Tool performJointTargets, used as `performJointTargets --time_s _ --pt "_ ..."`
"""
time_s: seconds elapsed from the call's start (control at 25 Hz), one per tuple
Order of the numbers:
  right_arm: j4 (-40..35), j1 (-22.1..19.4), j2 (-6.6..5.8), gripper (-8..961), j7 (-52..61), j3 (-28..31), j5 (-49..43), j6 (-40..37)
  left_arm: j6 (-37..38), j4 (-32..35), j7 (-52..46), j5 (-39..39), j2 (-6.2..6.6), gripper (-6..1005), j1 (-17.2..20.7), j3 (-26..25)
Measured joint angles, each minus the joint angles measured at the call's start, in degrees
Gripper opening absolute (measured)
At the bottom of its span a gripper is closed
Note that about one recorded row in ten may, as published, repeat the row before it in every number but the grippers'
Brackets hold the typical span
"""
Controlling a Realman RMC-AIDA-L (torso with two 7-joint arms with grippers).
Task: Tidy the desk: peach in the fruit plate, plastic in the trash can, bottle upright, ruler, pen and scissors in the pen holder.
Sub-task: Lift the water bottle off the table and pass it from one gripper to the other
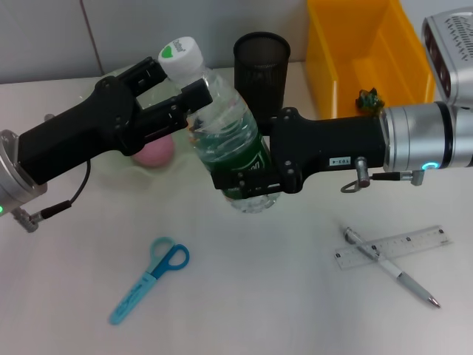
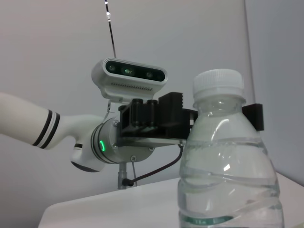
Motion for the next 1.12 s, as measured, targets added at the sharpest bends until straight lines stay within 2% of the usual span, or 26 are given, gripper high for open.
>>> performJointTargets --time_s 1.12 --pt "0.8 0.1 0.09 767 0.1 -1.4 0.1 0.2 1.6 -1.3 2.2 0.0 -0.05 808 -0.1 0.1"
